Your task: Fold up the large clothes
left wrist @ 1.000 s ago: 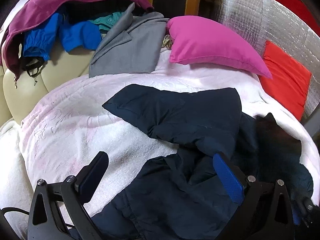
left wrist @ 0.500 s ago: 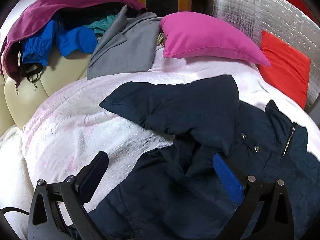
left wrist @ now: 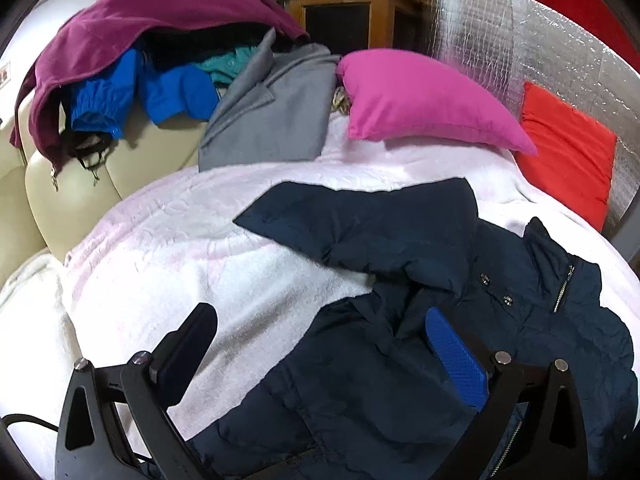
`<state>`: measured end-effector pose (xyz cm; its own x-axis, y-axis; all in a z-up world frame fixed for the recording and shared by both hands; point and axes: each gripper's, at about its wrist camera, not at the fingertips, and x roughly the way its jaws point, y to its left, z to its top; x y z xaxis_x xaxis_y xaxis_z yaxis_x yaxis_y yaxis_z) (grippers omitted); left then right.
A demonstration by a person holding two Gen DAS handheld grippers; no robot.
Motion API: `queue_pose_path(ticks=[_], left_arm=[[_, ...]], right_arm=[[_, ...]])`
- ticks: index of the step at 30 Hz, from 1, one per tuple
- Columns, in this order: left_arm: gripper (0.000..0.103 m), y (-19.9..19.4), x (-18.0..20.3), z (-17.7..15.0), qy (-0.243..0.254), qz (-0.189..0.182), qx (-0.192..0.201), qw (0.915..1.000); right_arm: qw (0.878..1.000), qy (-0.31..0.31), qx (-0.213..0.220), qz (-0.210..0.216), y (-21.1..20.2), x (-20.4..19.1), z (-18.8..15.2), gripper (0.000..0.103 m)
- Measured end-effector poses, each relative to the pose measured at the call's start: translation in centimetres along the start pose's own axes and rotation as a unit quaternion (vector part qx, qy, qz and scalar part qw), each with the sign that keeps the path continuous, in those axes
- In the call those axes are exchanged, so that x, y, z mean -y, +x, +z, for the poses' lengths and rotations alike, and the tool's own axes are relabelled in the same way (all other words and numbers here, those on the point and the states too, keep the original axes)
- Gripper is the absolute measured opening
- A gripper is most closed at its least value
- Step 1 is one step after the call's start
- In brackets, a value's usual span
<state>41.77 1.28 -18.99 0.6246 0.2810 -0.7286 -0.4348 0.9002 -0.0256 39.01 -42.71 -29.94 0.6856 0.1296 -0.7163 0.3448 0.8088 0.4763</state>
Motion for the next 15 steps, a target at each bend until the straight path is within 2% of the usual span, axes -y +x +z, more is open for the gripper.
queue_pose_path(ticks=[4, 7, 12, 15], left_arm=[[0.103, 1.7, -0.6, 0.0, -0.018, -0.004, -0.020, 0.9996], [0.103, 2.8, -1.4, 0.0, -0.035, 0.001, -0.022, 0.9992], [0.103, 5.3, -3.3, 0.0, -0.073, 0.003, -0.050, 0.9961], [0.103, 6.0, -4.5, 0.5, -0.099, -0.008, -0.065, 0.9930]], right_arm=[[0.998, -0.038, 0.035, -0.044, -0.2, -2.5, 2.6, 0.015], [0.995, -0.047, 0.050, -0.066, 0.4, -2.8, 4.6, 0.014], [0.993, -0.051, 0.022, -0.099, 2.0, -1.5, 3.9, 0.014], [0.996, -0.032, 0.007, -0.088, 1.6, -0.2, 2.9, 0.019]])
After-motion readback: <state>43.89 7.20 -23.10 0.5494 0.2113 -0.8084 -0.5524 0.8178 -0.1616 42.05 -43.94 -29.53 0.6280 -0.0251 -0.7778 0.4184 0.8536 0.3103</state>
